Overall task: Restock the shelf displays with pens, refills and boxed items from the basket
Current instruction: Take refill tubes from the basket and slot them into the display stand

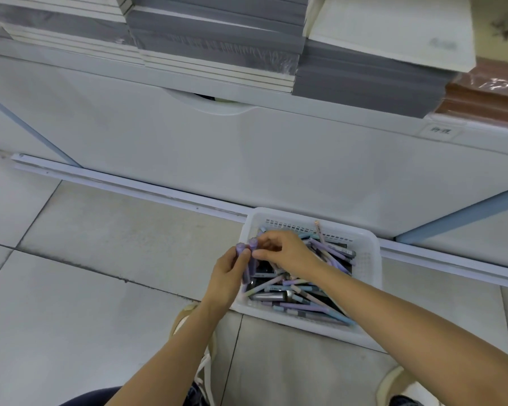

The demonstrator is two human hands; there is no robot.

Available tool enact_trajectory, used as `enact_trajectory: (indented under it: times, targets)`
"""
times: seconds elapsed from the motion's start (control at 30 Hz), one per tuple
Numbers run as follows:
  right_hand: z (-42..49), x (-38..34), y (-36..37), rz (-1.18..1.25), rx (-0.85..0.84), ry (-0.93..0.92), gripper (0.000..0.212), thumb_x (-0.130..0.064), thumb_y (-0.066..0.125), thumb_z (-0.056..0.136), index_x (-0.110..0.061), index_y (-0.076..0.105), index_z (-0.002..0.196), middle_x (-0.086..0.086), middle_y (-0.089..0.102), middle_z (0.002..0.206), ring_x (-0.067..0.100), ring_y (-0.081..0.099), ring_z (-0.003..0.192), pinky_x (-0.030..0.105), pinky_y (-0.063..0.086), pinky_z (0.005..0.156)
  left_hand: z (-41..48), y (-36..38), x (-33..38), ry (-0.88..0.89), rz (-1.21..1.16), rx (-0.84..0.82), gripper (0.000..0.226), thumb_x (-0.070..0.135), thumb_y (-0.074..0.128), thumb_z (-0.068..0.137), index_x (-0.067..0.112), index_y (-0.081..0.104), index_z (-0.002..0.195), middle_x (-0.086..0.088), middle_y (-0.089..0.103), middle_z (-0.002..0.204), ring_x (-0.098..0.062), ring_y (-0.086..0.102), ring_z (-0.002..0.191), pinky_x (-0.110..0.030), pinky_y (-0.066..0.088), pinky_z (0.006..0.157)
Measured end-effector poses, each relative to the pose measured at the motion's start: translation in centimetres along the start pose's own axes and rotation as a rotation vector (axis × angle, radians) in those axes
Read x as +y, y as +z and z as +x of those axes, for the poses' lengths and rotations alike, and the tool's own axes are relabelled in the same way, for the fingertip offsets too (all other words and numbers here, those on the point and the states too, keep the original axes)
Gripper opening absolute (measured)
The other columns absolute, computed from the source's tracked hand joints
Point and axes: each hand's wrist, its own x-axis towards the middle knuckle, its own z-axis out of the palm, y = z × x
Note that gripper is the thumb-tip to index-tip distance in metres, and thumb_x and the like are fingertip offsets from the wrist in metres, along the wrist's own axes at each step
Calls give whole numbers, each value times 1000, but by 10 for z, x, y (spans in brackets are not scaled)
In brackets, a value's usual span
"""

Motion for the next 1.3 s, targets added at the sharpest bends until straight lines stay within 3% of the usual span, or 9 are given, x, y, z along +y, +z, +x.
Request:
enact_trajectory:
  times: [0.07,0.13,0.23,0.4,0.7,0.83,1.0,1.17,1.3]
  targets:
    - [-8,-5,0,9,-21,-4,14,-23,72,86,-19,74,100,-9,74,91,1,68,87,16,51,78,-6,3,2,-39,-58,-71,29,25,43,103,6,64,97,0,69,80,-7,65,75,-18,50,68]
    - [-17,-6,-1,-56,-50,7,17,-27,71,86,-26,73,103,-15,71,95,-8,62,89,14,49,78,-11,0,1,-97,-70,-112,33,28,42,103,2,62,100,-8,65,79,-15,62,69,-20,50,63]
    - [-35,3,-4,-174,-10,58,16,-29,72,85,-30,72,102,-9,70,92,1,61,78,19,49,71,-20,-8,-6,-126,-45,-117,36,30,44,101,-2,58,92,-14,57,72,-19,52,58,-26,45,50]
    - [-61,29,7,-797,-139,122,19,-31,65,90,-22,68,106,-1,67,103,16,63,90,26,44,70,-28,-20,-15,-219,-95,-35,35,28,56,96,-6,63,99,-15,55,65,-17,47,51,-25,41,45]
    - [-57,41,31,-1066,-72,77,33,-20,59,93,-14,57,125,6,51,119,27,56,102,36,45,72,-30,-18,-21,-241,-42,-48,26,24,48,101,0,55,110,-12,66,80,-22,64,67,-28,49,52]
    - [-58,41,19,-808,-48,64,22,-29,62,91,-17,63,108,1,57,108,18,57,90,35,49,74,-26,-17,-23,-256,-50,-4,20,24,48,101,6,57,101,-10,65,76,-20,64,65,-31,55,59]
    - [-62,29,-4,-209,138,80,13,-24,64,92,-14,70,97,4,69,86,7,55,69,24,48,66,-22,-6,-20,-288,-136,75,24,25,56,98,10,51,79,-2,48,58,-13,45,50,-23,46,47]
    - [-63,19,1,-156,-44,46,16,-28,65,91,-19,72,103,-8,69,88,6,61,75,23,49,72,-20,18,-6,-292,-347,61,27,27,68,90,11,52,74,1,41,53,-12,37,45,-25,40,46]
    - [-59,19,-8,-161,27,19,15,-41,65,88,-30,73,96,-13,69,82,4,59,71,25,49,68,-7,29,5,-298,-347,141,28,31,65,91,6,60,80,-6,48,56,-14,42,48,-30,40,54]
